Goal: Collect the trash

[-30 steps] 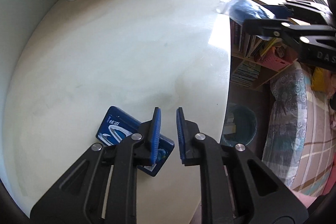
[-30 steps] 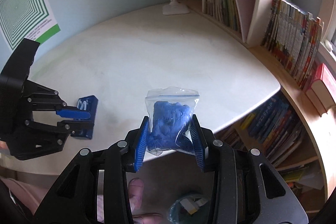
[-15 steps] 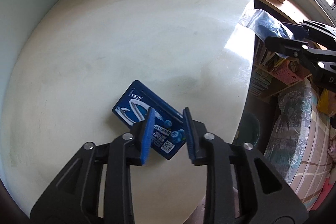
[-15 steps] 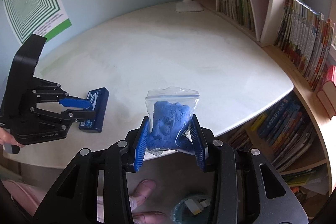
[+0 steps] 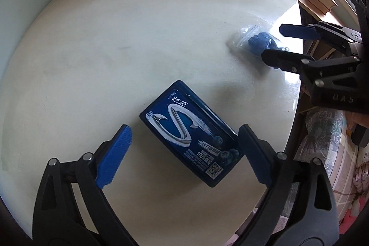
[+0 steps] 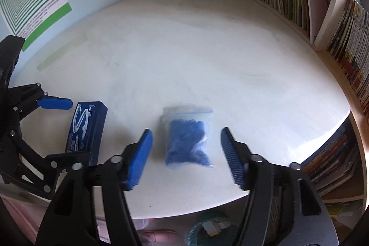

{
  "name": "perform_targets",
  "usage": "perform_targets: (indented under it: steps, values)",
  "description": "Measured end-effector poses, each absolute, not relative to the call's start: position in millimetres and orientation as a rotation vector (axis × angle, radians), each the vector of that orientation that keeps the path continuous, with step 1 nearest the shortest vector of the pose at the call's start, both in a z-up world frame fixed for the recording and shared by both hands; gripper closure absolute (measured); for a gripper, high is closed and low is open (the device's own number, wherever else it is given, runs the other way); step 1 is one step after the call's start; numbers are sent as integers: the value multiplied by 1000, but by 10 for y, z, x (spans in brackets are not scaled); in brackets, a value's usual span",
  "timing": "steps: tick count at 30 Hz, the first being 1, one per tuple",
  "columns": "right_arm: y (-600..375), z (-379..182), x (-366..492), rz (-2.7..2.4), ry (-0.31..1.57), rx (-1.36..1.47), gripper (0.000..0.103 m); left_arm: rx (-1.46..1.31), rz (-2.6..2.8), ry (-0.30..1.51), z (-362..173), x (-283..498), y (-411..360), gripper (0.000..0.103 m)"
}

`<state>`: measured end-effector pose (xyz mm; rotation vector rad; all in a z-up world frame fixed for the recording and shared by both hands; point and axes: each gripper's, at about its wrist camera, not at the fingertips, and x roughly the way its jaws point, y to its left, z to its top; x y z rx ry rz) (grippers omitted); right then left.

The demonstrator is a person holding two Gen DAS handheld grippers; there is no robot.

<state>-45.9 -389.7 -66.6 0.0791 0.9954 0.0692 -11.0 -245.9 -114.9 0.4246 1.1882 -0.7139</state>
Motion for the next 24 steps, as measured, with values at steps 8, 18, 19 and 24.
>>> perform_targets:
  steps: [8, 18, 19, 24]
  values:
    - [-3870, -720, -434, 64, 1018, 55, 32, 383, -645, 1260, -1307, -3, -2460, 11]
    - [-3841, -875, -420, 27, 1059, 20, 47, 426, -665, 1209, -1205, -20, -2409, 53]
    - [-3828, -861, -419, 31, 1060, 20, 57, 428, -665, 1210, -1204, -12, -2398, 53]
    - [-3787, -765, -432, 37, 1045, 13, 62, 425, -677, 1208, -1147, -12, -2320, 53]
